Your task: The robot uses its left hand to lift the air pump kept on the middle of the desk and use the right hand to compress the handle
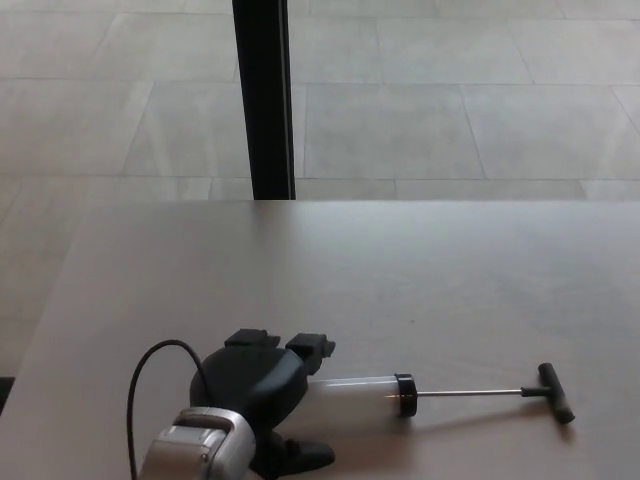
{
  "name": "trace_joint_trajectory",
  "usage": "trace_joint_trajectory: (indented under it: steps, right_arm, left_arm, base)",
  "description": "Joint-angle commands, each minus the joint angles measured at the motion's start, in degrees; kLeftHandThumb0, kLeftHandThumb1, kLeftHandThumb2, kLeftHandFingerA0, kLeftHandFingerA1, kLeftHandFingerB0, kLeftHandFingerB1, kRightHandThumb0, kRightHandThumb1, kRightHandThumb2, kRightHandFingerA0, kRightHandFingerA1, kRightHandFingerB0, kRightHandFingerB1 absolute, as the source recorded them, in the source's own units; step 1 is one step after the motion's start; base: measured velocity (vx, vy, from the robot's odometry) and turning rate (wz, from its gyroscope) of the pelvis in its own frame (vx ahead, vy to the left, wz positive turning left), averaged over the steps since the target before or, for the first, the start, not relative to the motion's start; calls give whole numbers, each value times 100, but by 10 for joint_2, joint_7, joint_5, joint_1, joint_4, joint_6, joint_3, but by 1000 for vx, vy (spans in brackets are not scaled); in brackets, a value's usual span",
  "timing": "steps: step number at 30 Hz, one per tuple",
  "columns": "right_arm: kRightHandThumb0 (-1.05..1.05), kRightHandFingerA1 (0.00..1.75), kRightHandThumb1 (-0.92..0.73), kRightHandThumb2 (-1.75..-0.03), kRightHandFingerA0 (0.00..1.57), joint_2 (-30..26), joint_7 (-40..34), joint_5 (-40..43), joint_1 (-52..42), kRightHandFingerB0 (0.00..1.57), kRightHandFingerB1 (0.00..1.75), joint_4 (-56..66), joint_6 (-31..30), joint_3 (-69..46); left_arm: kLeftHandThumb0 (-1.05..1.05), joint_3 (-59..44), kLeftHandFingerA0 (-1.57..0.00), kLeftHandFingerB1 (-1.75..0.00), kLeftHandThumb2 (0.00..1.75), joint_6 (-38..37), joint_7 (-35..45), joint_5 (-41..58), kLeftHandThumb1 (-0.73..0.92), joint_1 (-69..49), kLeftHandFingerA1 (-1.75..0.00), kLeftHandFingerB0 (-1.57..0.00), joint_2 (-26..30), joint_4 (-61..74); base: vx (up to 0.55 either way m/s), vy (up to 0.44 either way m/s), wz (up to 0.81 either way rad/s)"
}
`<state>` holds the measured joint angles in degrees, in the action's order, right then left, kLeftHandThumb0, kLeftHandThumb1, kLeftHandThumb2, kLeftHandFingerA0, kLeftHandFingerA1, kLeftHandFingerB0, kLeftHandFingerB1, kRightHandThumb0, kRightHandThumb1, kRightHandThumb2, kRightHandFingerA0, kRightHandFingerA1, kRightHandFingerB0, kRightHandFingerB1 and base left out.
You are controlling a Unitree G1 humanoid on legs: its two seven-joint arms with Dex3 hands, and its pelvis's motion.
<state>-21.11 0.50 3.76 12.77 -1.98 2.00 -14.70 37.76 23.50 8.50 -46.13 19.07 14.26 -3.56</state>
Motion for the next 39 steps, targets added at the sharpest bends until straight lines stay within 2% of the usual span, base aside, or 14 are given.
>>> trace_joint_trajectory:
  steps: [1, 2, 3, 4, 5, 8, 9, 11, 13, 14, 15, 26, 35, 39]
  right_arm:
    - [-69, 56, -67, -106, 35, -1, -4, -3, 0, 36, 51, 12, -25, -9]
    - [-67, 46, -81, -65, 40, -1, -3, -1, 1, 45, 36, 12, -25, -10]
    - [-67, 46, -81, -65, 40, 0, -2, 2, 1, 45, 36, 10, -24, -12]
    - [-66, 46, -81, -65, 39, 1, -1, 4, 3, 44, 36, 11, -25, -13]
    - [-64, 46, -81, -64, 39, 3, 0, 6, 3, 44, 36, 11, -22, -14]
    - [-63, 46, -80, -64, 39, 4, 0, 5, 3, 44, 36, 12, -24, -14]
    - [-66, 57, -67, -104, 34, 5, -2, 2, 4, 37, 52, 11, -21, -13]
    - [-62, 57, -65, -104, 34, 5, -2, -1, 8, 37, 52, 12, -22, -11]
    - [-61, 45, -79, -64, 40, 6, -2, -3, 12, 47, 37, 5, -18, -9]
    - [-60, 46, -78, -64, 40, 8, -2, -1, 13, 47, 37, 2, -15, -10]
    - [-60, 46, -78, -64, 41, 9, -4, -2, 13, 46, 36, 6, -19, -11]
    - [-42, 70, -72, -62, 45, 5, -10, -11, 14, 49, 39, -5, -6, -21]
    - [-44, 54, -72, -61, 45, -5, -11, -11, 14, 50, 39, -9, -15, -49]
    - [-47, 50, -73, -61, 44, -10, -7, -18, 3, 51, 39, 0, -20, -49]
  left_arm:
    - [-81, -10, -2, -42, 90, 51, 1, -34, 48, -13, -45, -8, -15, -9]
    - [-78, -11, -1, -49, 88, 47, -4, -34, 47, -14, -51, -10, -18, -13]
    - [-78, -12, -1, -49, 88, 39, -13, -32, 47, -14, -51, -10, -21, -21]
    - [-41, -12, -7, -50, 97, 37, -19, -34, 34, -14, -57, 0, -25, -23]
    - [-71, -21, -12, -40, 58, 30, -29, -17, 62, -15, -62, -19, -42, -27]
    - [-68, -23, -21, -41, 57, 23, -41, -18, 62, -15, -66, -25, -58, -34]
    - [-67, -21, -23, -41, 57, 22, -47, -22, 61, -14, -66, -27, -66, -35]
    - [-66, -26, -24, -42, 57, 16, -56, -20, 61, -13, -65, -28, -75, -39]
    - [-65, -23, -37, -53, 92, -14, -82, -15, 48, -17, -70, -23, -84, -45]
    - [-64, -23, -39, -54, 93, -27, -92, -12, 48, -18, -70, -25, -87, -48]
    - [-60, -21, -36, -48, 59, -33, -98, -13, 64, -19, -69, -36, -88, -50]
    - [-42, -7, -78, -54, 59, -86, -139, -24, 61, -8, -130, -47, -82, -96]
    - [-44, 29, -85, -54, 62, 34, -20, -103, 58, 4, -151, -43, -73, -73]
    - [-54, 51, -86, -47, 59, 105, 85, -140, 56, 22, -136, -25, -70, -66]
  base:
    - [0, 0, 0]
    - [0, 0, 0]
    - [0, 0, 0]
    - [0, 0, 0]
    - [0, 0, 0]
    - [0, 0, 0]
    - [0, 0, 0]
    - [0, 0, 0]
    - [0, 0, 0]
    - [0, 0, 0]
    - [0, 0, 0]
    - [0, 0, 0]
    - [0, 0, 0]
    - [0, 0, 0]
